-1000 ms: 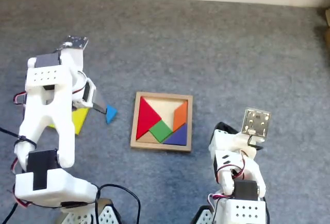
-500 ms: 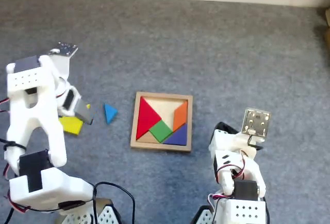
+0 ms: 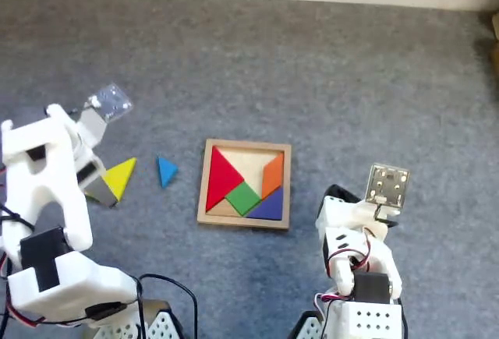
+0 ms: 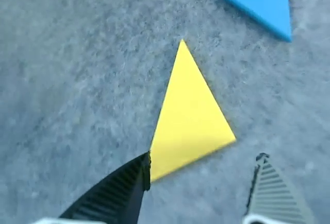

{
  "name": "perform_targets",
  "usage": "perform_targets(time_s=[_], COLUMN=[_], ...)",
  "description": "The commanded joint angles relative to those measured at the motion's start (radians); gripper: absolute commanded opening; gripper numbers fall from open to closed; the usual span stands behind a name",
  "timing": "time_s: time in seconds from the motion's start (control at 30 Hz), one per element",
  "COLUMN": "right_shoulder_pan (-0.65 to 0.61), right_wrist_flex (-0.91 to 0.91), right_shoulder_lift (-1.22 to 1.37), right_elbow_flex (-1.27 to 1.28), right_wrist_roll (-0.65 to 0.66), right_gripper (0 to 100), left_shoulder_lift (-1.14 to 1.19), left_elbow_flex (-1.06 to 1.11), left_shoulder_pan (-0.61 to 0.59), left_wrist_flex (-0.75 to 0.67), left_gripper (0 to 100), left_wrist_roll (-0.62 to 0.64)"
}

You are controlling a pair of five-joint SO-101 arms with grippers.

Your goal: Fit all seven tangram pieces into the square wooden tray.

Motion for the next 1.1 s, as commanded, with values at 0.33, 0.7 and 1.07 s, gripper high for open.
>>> perform_targets(time_s=[0.33,0.7,1.07], right_shoulder_pan=[0.01,0.01,0.01], right_wrist_flex=[0.002,0.002,0.002], right_shoulder_lift=[0.015,0.015,0.015], right_elbow_flex=[0.148,0.148,0.148], right_wrist_roll=[-0.003,-0.003,-0.003], right_gripper=[0.4,0.4,0.4], left_shoulder_lift=[-0.016,0.018,0.268], left_elbow_flex=[0.222,0.228,0.099], left_shoulder_pan=[-0.013,-0.004,-0.004], left_wrist_flex=[-0.31,-0.316,-0.374], left_gripper=[31,30,25], left_wrist_roll=[-0.094,-0.094,-0.091])
